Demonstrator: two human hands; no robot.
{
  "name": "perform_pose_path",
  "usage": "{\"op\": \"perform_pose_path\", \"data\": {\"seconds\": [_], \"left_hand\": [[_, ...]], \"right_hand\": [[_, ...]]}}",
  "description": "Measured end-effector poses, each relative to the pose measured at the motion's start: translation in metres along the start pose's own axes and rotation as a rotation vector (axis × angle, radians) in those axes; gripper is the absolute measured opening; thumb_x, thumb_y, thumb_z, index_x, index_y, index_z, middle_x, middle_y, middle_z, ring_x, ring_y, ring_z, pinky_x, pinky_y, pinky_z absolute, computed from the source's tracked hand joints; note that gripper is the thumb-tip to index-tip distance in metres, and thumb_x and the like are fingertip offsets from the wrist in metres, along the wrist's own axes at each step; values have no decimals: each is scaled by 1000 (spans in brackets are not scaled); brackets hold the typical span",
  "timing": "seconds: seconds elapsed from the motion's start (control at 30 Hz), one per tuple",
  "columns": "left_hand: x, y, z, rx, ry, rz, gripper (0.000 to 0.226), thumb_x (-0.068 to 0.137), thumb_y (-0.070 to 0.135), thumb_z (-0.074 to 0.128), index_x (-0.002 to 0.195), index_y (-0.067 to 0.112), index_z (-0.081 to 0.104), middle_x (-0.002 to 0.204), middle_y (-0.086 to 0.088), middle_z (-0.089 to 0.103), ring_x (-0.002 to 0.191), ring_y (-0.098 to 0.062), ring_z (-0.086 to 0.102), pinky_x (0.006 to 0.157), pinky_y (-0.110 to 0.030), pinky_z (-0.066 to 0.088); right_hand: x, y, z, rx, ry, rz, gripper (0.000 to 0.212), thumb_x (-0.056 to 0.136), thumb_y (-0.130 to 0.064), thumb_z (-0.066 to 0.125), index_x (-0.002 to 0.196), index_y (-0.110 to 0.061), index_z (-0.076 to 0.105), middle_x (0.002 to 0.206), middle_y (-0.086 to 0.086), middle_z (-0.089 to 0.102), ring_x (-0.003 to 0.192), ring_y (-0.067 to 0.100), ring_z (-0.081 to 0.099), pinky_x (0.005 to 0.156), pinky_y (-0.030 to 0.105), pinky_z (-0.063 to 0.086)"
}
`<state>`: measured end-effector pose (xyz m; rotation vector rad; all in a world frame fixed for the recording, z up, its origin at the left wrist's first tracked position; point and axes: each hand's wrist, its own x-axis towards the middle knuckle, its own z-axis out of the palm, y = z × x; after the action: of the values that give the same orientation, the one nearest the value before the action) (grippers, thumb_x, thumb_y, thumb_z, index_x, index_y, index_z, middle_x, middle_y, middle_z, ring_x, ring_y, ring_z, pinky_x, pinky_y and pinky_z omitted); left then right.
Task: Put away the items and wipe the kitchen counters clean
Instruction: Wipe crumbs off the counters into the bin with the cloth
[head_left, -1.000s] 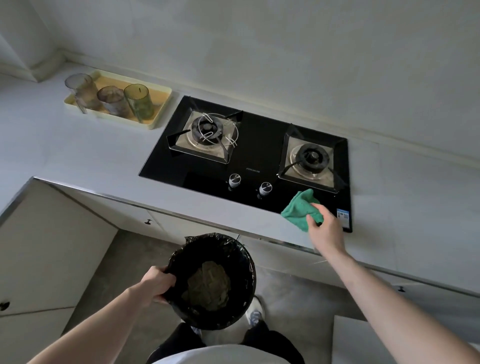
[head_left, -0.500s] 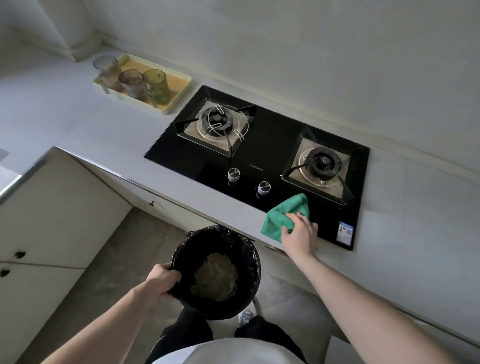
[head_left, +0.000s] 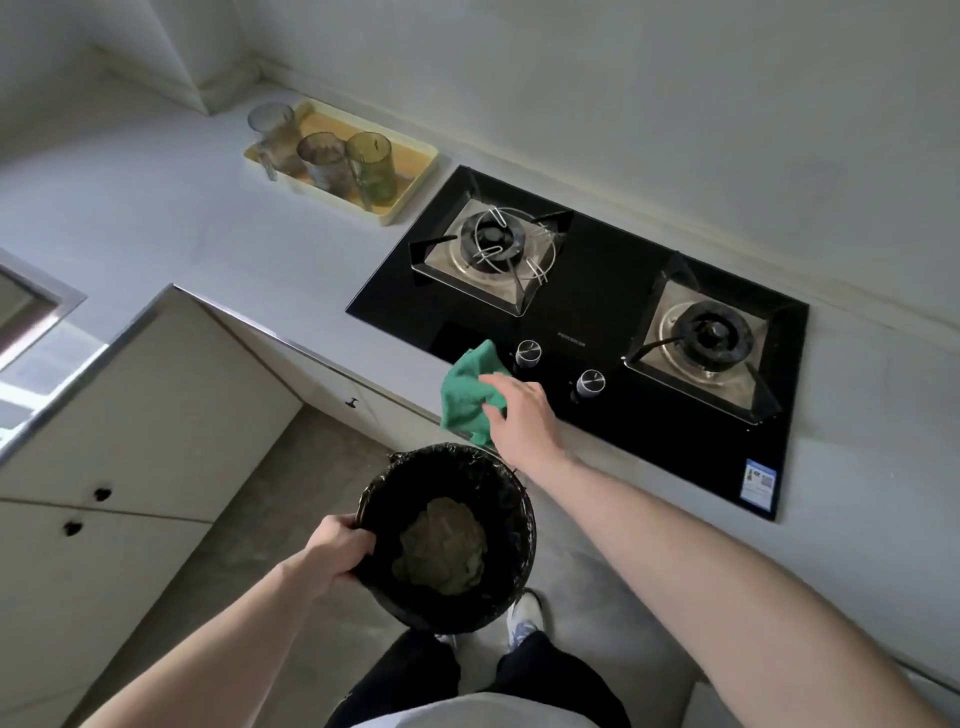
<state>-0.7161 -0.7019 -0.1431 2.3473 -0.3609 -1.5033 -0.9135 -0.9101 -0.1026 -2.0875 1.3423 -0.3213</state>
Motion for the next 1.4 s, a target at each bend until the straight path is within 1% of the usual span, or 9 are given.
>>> {"op": "perform_pose_path", "data": {"seconds": [0.2, 0.3, 0.53, 0.67, 0.8, 0.9, 1.13, 1.23, 1.4], "left_hand": [[19, 0, -23, -14, -24, -9, 31, 72, -5, 55, 85, 12, 78, 70, -13, 72, 62, -30, 73, 52, -37, 60], [30, 1, -29, -1, -42, -7, 31, 72, -4, 55, 86, 13, 78, 75, -14, 75, 68, -32, 76, 54, -38, 61], [28, 5, -14, 27, -129, 2, 32, 73, -5, 53, 86, 12, 77, 74, -12, 74, 63, -28, 74, 55, -40, 63], [27, 5, 0, 77, -152, 12, 32, 74, -4, 54, 88, 13, 77, 81, -17, 76, 69, -32, 76, 61, -47, 64], [19, 13, 23, 164, -183, 37, 31, 75, -2, 56, 89, 16, 77, 76, -13, 73, 66, -29, 73, 54, -37, 62], [7, 20, 41, 218, -182, 37, 28, 77, -1, 57, 89, 15, 76, 74, -10, 70, 62, -27, 71, 50, -34, 60], [-12, 26, 94, 244, -169, 50, 33, 77, -2, 57, 90, 21, 77, 79, -15, 74, 68, -31, 75, 55, -40, 63], [-25, 28, 119, 190, -143, 50, 30, 76, -6, 57, 90, 11, 77, 70, -15, 72, 59, -29, 72, 52, -39, 62], [-46, 27, 157, 111, -118, 21, 29, 75, -11, 56, 89, 5, 75, 80, -24, 75, 67, -37, 75, 60, -52, 63]], "right_hand": [[62, -8, 20, -288, -232, 78, 51, 102, -23, 57, 151, -27, 44, 163, -1, 33, 149, 25, 28, 122, 36, 26], [44, -7, 39, -347, -155, 122, 52, 102, -15, 56, 151, -25, 40, 167, 1, 22, 154, 28, 20, 123, 36, 22], [-56, -7, 49, -287, -150, 153, 51, 99, -6, 54, 144, -28, 48, 161, -7, 36, 148, 20, 35, 115, 35, 37], [-119, -4, 47, -177, -273, 239, 43, 99, -19, 57, 139, -35, 55, 142, -11, 58, 126, 17, 57, 103, 31, 45], [-161, 35, 13, -62, -173, 323, 43, 99, -25, 59, 138, -43, 54, 142, -21, 55, 126, 12, 56, 104, 24, 42], [-167, 62, -27, 48, -16, 351, 42, 98, -27, 60, 136, -45, 54, 140, -23, 57, 128, 10, 54, 111, 33, 44], [-151, 137, -116, 20, 302, 330, 44, 97, -21, 63, 140, -25, 58, 143, -7, 59, 131, 12, 53, 109, 28, 42], [-143, 175, -126, -60, 223, 370, 45, 96, -17, 63, 141, -24, 59, 148, -2, 55, 135, 20, 51, 112, 32, 39], [-158, 219, -124, -242, 0, 289, 47, 99, -12, 57, 144, -23, 55, 157, -1, 44, 147, 22, 36, 122, 32, 27]]}}
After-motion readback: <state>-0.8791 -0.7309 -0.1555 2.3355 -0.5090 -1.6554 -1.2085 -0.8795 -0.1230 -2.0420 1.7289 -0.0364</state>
